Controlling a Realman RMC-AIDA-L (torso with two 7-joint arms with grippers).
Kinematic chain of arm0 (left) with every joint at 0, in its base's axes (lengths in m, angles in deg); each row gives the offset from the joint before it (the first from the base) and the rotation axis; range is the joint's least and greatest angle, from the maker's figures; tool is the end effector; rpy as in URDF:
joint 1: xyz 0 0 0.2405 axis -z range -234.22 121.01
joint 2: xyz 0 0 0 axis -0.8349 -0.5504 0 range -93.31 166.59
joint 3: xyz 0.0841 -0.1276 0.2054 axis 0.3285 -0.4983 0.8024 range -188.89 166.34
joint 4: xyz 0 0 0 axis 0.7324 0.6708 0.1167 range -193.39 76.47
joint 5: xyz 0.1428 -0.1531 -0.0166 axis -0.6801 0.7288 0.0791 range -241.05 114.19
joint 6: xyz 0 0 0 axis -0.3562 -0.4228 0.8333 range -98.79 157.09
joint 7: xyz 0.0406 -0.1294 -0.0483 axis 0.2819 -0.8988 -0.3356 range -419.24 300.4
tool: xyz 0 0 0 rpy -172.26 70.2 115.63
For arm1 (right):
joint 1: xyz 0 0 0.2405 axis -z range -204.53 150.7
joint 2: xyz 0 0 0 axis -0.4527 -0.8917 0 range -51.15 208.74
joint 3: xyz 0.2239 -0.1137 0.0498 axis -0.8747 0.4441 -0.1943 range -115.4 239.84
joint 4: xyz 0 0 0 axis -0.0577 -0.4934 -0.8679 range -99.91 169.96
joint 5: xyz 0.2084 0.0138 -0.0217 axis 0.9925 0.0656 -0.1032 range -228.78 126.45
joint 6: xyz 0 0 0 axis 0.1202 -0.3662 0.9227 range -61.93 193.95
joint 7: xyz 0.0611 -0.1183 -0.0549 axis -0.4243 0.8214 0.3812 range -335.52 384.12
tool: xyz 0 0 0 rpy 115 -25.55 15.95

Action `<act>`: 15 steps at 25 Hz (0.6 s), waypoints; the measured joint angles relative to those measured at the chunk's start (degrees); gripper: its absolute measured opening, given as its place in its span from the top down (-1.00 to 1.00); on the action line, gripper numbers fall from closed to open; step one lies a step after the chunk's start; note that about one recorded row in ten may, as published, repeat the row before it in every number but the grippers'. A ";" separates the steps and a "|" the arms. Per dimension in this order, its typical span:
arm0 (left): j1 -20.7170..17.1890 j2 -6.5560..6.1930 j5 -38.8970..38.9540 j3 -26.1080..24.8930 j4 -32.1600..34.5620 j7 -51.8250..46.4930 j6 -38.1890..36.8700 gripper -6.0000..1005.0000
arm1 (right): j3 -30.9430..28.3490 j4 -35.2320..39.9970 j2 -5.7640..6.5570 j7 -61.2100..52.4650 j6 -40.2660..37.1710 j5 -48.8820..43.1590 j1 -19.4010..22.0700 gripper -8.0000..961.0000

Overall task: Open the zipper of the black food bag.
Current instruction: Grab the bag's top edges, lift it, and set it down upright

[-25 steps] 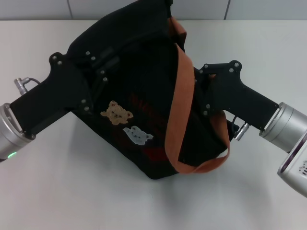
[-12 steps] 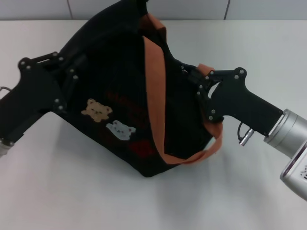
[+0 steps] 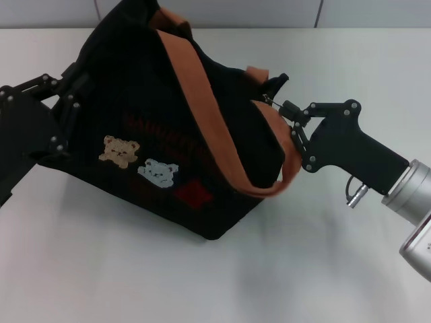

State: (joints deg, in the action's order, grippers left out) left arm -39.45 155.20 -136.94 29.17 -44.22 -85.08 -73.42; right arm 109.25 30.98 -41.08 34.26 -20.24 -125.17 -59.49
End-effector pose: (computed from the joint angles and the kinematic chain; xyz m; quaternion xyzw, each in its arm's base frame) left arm -0.2948 0.2543 0.0185 -0.7923 -0.0163 -0.4428 0.4194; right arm 0.2533 0.2944 -0.0708 -0.8515 -0.1436 0.2911 0.4119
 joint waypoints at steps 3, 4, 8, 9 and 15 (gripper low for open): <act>-0.38 -0.01 0.02 -0.08 0.00 0.00 0.48 0.80 | -0.01 0.04 0.00 0.02 0.12 0.00 0.22 0.99; -0.38 -0.01 0.02 -0.08 0.00 0.00 0.48 0.80 | -0.01 0.04 0.00 0.02 0.12 0.00 0.22 0.99; -1.03 -0.01 0.02 -0.33 0.00 0.00 0.53 0.80 | -0.01 0.02 0.00 0.07 0.33 0.00 0.23 0.99; -1.03 -0.01 0.02 -0.33 0.00 0.00 0.53 0.80 | -0.01 0.02 0.00 0.07 0.33 0.00 0.23 0.97; -1.87 0.00 0.02 -0.60 -0.02 0.00 0.56 0.80 | -2.19 -0.24 -0.01 -0.33 0.28 -0.01 0.20 0.91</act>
State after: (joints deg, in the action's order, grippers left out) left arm -41.32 155.20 -136.92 28.57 -44.24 -85.08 -72.87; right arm 107.06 30.74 -41.10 33.93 -19.96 -125.18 -59.29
